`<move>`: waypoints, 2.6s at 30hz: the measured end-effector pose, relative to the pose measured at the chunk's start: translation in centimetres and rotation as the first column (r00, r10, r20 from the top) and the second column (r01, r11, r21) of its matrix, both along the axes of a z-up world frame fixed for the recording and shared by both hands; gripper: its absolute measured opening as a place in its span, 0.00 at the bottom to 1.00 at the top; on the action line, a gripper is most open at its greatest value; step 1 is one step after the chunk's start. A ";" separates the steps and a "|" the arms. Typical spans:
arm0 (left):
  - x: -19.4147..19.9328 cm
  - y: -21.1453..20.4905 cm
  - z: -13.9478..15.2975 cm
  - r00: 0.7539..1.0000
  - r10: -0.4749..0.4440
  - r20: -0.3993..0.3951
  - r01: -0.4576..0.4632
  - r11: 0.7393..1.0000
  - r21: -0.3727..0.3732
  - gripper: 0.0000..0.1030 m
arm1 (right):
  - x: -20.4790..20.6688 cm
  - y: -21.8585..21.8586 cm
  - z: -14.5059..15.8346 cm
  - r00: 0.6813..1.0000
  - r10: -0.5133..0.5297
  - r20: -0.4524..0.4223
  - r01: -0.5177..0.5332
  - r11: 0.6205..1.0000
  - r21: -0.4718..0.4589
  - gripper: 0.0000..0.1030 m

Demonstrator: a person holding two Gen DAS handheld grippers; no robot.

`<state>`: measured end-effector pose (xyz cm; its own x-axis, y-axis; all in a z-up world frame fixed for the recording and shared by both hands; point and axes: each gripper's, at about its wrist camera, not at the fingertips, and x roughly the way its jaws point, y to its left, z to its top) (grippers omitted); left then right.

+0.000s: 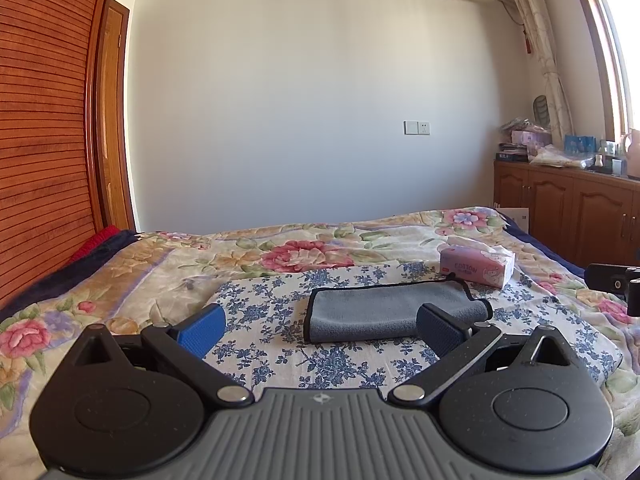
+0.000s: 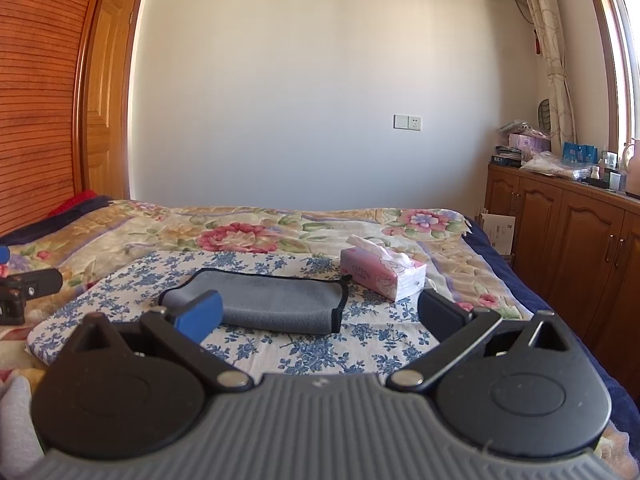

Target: Fold towel

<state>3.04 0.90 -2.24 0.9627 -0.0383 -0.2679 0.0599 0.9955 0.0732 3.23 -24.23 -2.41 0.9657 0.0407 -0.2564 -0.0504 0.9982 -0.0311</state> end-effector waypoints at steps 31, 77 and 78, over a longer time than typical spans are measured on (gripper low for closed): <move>0.1 0.1 0.0 1.000 -0.002 0.001 0.002 1.000 0.006 1.00 | 0.0 0.0 0.0 1.000 0.000 0.000 0.000 1.000 0.000 1.00; 0.0 -0.1 -0.3 1.000 -0.008 -0.004 0.008 1.000 0.010 1.00 | 0.0 0.0 0.0 1.000 0.000 0.001 0.000 1.000 0.001 1.00; 0.0 -0.1 -0.3 1.000 -0.008 -0.003 0.008 1.000 0.011 1.00 | 0.0 0.0 0.0 1.000 0.000 0.000 0.000 1.000 0.001 1.00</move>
<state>3.05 0.77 -2.55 0.9614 -0.0428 -0.2717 0.0680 0.9942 0.0838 3.19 -24.24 -2.40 0.9658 0.0410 -0.2562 -0.0504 0.9983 -0.0301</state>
